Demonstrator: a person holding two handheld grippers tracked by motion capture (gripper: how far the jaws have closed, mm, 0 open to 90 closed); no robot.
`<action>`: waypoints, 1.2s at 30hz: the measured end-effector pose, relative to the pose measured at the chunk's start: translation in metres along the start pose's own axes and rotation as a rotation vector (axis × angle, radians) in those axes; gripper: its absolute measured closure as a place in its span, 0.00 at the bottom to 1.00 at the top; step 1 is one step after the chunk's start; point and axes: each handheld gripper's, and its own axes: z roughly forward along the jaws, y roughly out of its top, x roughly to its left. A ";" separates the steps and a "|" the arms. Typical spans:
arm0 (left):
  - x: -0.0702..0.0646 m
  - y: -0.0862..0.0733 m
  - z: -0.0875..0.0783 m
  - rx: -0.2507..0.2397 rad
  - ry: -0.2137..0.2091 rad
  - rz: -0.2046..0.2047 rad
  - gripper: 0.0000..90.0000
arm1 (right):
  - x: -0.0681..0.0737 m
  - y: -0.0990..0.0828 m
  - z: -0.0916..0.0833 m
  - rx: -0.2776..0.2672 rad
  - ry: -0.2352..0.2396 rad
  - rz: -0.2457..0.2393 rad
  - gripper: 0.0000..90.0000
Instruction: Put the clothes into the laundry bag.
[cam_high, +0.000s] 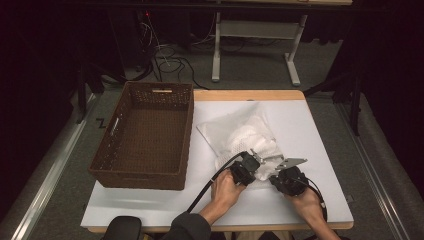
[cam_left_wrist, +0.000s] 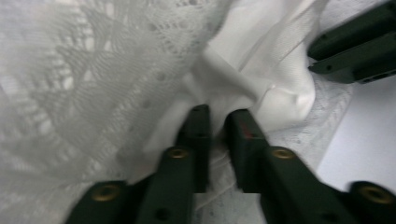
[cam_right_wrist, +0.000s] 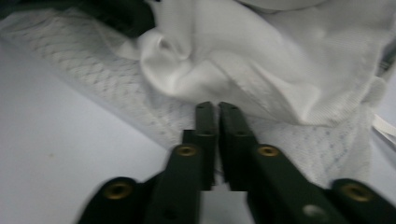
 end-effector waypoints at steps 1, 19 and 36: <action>0.002 0.001 0.000 -0.001 -0.005 -0.010 0.95 | 0.002 0.000 0.000 0.005 -0.009 -0.018 1.00; 0.041 0.017 0.012 -0.027 0.153 -0.051 0.95 | 0.019 -0.012 -0.014 0.051 0.097 -0.071 1.00; 0.030 -0.012 -0.020 -0.010 0.051 -0.012 0.67 | -0.011 0.006 -0.023 -0.104 -0.006 0.043 0.87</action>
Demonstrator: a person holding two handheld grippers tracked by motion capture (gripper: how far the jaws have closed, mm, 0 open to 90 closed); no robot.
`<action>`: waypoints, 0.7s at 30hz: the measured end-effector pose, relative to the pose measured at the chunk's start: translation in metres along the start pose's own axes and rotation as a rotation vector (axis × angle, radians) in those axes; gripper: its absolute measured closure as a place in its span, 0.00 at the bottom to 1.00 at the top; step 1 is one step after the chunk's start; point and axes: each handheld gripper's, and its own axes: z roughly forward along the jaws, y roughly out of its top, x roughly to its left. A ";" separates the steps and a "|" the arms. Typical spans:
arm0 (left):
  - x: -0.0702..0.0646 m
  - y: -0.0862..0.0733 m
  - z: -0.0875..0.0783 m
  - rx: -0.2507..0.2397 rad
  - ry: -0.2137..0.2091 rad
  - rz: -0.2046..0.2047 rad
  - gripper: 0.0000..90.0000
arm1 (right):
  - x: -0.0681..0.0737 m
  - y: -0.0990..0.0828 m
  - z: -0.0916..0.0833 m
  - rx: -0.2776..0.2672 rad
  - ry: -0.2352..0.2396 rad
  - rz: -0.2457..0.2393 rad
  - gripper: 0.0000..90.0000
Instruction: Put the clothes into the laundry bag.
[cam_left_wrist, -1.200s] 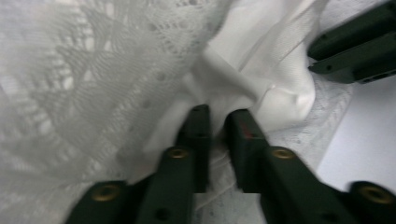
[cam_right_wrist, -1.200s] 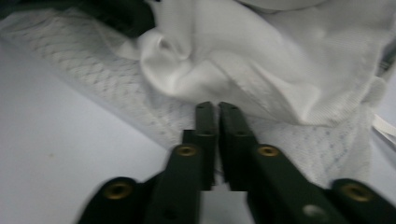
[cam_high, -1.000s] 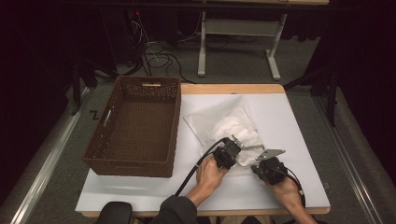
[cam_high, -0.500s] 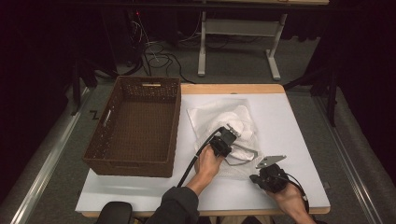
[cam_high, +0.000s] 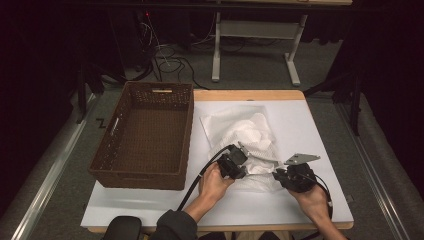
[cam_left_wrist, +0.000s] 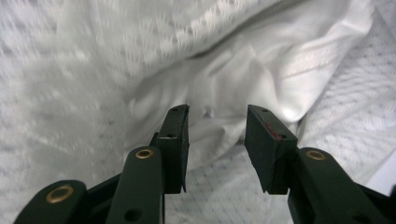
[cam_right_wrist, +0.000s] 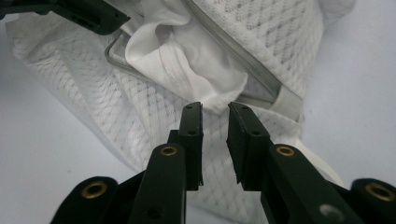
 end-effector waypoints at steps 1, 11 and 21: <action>0.001 0.000 0.002 0.012 -0.007 -0.006 0.68 | 0.001 0.002 0.004 0.007 0.004 -0.005 0.88; 0.015 0.003 0.018 0.033 -0.062 -0.075 0.98 | 0.006 0.025 0.040 0.070 -0.025 -0.036 1.00; 0.019 0.014 0.033 -0.048 -0.007 -0.098 0.98 | 0.010 0.030 0.039 -0.008 -0.035 -0.011 1.00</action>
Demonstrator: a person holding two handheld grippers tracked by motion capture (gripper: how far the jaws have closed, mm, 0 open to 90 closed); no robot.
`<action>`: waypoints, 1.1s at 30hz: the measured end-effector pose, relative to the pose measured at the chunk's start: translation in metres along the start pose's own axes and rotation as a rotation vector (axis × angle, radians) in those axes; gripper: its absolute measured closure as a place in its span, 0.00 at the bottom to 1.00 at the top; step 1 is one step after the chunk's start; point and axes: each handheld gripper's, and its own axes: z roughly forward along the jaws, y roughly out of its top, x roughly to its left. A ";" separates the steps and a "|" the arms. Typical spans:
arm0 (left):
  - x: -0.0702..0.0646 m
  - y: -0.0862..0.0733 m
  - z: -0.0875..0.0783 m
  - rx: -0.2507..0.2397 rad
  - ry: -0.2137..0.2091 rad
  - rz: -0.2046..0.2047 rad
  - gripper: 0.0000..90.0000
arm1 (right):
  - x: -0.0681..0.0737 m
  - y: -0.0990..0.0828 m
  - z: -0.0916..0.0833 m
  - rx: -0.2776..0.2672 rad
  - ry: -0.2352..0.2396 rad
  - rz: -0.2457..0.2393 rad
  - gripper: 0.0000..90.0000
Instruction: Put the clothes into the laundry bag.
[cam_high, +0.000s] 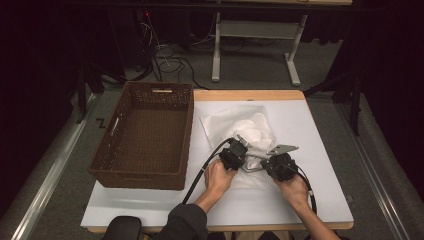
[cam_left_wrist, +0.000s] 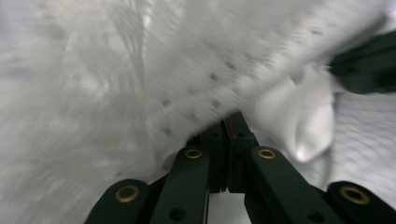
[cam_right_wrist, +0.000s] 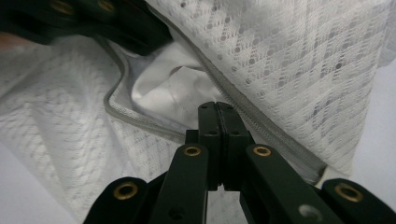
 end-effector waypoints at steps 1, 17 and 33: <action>0.001 0.000 0.002 0.004 0.006 0.003 0.97 | 0.001 -0.001 -0.001 -0.005 0.005 -0.002 1.00; -0.003 -0.033 -0.048 0.015 0.020 0.032 0.63 | 0.015 -0.029 -0.011 0.021 0.091 -0.044 0.70; 0.001 -0.065 -0.051 0.087 -0.030 -0.033 0.65 | 0.027 -0.041 -0.045 -0.027 0.082 -0.125 1.00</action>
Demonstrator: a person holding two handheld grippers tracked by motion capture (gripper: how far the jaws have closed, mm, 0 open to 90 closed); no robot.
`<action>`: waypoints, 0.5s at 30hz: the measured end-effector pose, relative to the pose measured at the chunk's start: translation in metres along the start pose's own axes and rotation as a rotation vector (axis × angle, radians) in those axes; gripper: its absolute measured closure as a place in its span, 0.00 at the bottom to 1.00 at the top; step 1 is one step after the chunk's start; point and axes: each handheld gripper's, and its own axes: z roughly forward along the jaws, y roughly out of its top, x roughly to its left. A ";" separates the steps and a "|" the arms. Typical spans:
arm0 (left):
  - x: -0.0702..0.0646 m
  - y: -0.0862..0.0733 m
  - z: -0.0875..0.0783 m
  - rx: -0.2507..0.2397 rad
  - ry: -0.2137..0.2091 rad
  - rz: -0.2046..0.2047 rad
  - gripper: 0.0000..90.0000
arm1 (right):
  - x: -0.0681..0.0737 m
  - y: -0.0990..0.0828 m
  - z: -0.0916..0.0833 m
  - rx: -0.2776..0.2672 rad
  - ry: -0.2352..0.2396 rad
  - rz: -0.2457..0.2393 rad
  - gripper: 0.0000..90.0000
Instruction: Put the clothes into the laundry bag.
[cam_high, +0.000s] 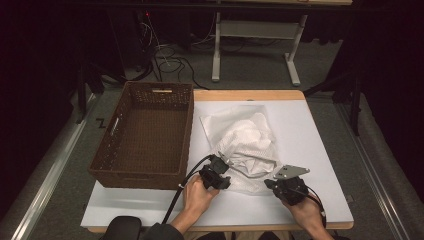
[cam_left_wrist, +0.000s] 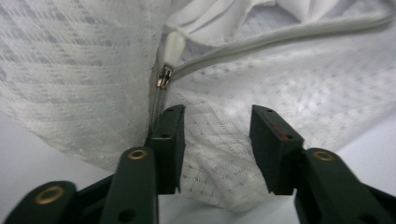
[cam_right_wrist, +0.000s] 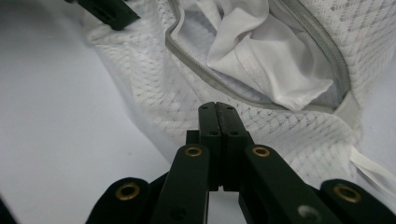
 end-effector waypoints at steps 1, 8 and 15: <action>0.000 0.000 0.000 -0.001 -0.007 -0.001 0.69 | 0.002 -0.001 -0.003 -0.005 0.003 0.001 1.00; -0.001 -0.001 -0.002 0.013 -0.031 0.034 0.99 | 0.006 -0.005 -0.009 0.009 0.034 0.008 0.98; 0.002 -0.014 -0.014 -0.005 -0.039 0.033 1.00 | -0.014 0.001 0.004 -0.018 -0.045 0.087 0.80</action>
